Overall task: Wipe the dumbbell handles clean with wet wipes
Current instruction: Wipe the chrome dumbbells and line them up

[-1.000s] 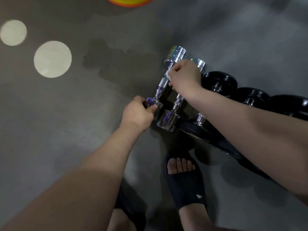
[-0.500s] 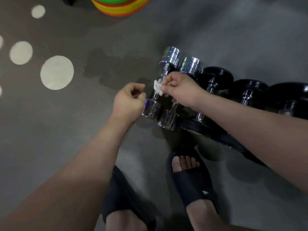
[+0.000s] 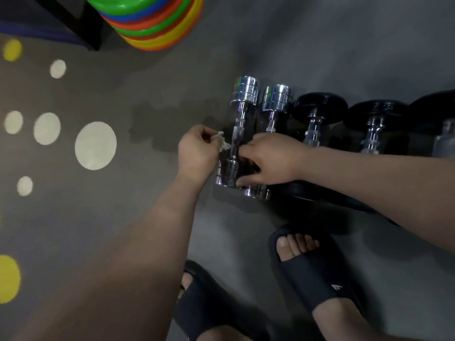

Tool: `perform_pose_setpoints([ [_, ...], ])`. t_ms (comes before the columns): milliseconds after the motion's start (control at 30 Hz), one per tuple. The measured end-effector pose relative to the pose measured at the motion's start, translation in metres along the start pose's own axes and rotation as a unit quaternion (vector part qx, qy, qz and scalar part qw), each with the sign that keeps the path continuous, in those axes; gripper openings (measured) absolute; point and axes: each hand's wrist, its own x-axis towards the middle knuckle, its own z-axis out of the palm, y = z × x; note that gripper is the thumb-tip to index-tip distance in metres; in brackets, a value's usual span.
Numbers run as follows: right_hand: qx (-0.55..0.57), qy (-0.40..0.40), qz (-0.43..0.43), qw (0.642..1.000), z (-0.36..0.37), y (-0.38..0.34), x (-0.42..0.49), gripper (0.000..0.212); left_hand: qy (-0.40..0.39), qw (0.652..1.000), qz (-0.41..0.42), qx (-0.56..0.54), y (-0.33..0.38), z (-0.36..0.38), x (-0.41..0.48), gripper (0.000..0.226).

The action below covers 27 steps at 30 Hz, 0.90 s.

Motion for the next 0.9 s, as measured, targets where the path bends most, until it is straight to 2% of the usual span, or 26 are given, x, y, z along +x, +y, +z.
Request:
perform_pose_setpoints([
  [100, -0.074, -0.028, 0.019, 0.997, 0.004, 0.001, 0.007, 0.072, -0.091, 0.996, -0.013, -0.002, 0.005, 0.010, 0.003, 0.009],
  [167, -0.095, -0.025, 0.025, 0.995, 0.006, 0.002, 0.010, 0.076, -0.121, 0.992, -0.019, -0.006, 0.004, 0.007, 0.004, 0.014],
  [267, -0.080, -0.024, 0.030, 0.996, 0.008, 0.002, 0.010, 0.075, -0.154, 0.986, -0.031, -0.062, -0.001, -0.001, -0.001, 0.009],
  [367, -0.069, -0.033, 0.030, 0.997, 0.005, 0.001, 0.011, 0.072, -0.138, 0.988, -0.025, -0.063, 0.000, 0.003, 0.000, 0.008],
  [433, -0.071, -0.035, 0.028, 0.996, 0.005, 0.001, 0.011, 0.072, -0.093, 0.995, -0.012, -0.038, 0.003, 0.014, 0.005, 0.010],
  [567, -0.090, -0.027, 0.021, 0.995, 0.004, 0.004, 0.009, 0.071, -0.014, 0.998, -0.005, -0.064, 0.016, 0.033, 0.020, 0.012],
  [633, -0.094, -0.018, 0.016, 0.995, 0.004, 0.004, 0.008, 0.070, -0.035, 0.997, -0.018, -0.071, 0.016, 0.032, 0.027, 0.014],
  [767, -0.089, -0.004, 0.013, 0.996, 0.005, 0.003, 0.008, 0.067, -0.129, 0.990, -0.043, -0.035, 0.004, 0.017, 0.032, 0.015],
  [900, -0.087, -0.002, 0.011, 0.996, 0.005, 0.003, 0.008, 0.065, -0.092, 0.995, -0.039, -0.020, 0.011, 0.020, 0.030, 0.015],
])
